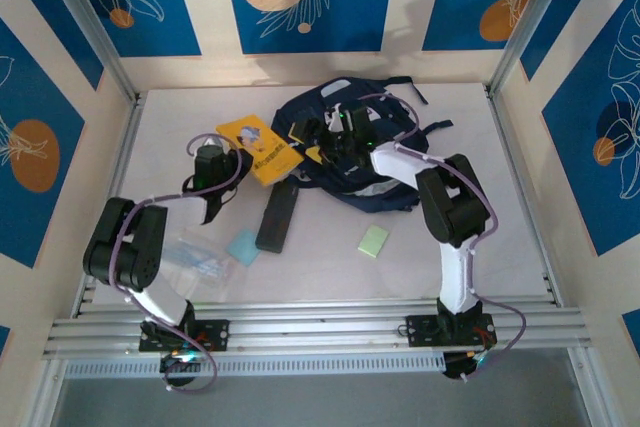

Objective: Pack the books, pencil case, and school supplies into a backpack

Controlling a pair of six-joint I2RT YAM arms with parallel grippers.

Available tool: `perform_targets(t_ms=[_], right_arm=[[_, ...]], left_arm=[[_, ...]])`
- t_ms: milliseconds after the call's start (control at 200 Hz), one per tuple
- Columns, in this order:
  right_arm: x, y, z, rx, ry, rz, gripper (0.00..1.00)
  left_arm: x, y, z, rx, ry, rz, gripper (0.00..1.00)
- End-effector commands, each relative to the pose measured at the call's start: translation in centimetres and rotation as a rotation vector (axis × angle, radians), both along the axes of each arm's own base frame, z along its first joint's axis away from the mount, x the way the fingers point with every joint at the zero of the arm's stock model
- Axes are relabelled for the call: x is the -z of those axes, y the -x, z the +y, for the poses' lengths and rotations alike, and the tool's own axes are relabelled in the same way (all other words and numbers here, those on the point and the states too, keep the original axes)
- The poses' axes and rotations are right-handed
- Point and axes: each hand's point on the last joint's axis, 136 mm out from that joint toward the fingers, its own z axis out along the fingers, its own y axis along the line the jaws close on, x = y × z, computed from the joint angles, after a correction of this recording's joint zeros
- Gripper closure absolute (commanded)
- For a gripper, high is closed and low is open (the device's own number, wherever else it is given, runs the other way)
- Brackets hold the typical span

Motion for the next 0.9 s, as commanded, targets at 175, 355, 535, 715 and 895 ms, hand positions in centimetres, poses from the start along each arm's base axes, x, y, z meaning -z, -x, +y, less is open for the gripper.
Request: perform_targets(t_ms=[175, 355, 535, 715, 895], right_arm=[[-2.8, 5.0, -0.5, -0.012, -0.034, 0.002, 0.01], [-4.1, 6.9, 2.4, -0.024, -0.185, 0.012, 0.01], [-5.3, 6.8, 4.9, 0.002, -0.367, -0.002, 0.01], [-4.8, 5.7, 5.7, 0.063, -0.458, 0.016, 0.04], [-5.5, 4.9, 4.3, 0.128, -0.48, -0.039, 0.3]], left_arm=[[-11.0, -1.6, -0.6, -0.015, 0.059, -0.25, 1.0], [-14.1, -0.7, -2.1, -0.002, 0.088, -0.314, 1.0], [-15.8, 0.9, -3.0, 0.0, 0.098, -0.349, 1.0], [-15.7, 2.1, -3.6, 0.0, 0.103, -0.346, 1.0], [-14.6, 2.7, -3.8, 0.001, 0.116, -0.316, 1.0]])
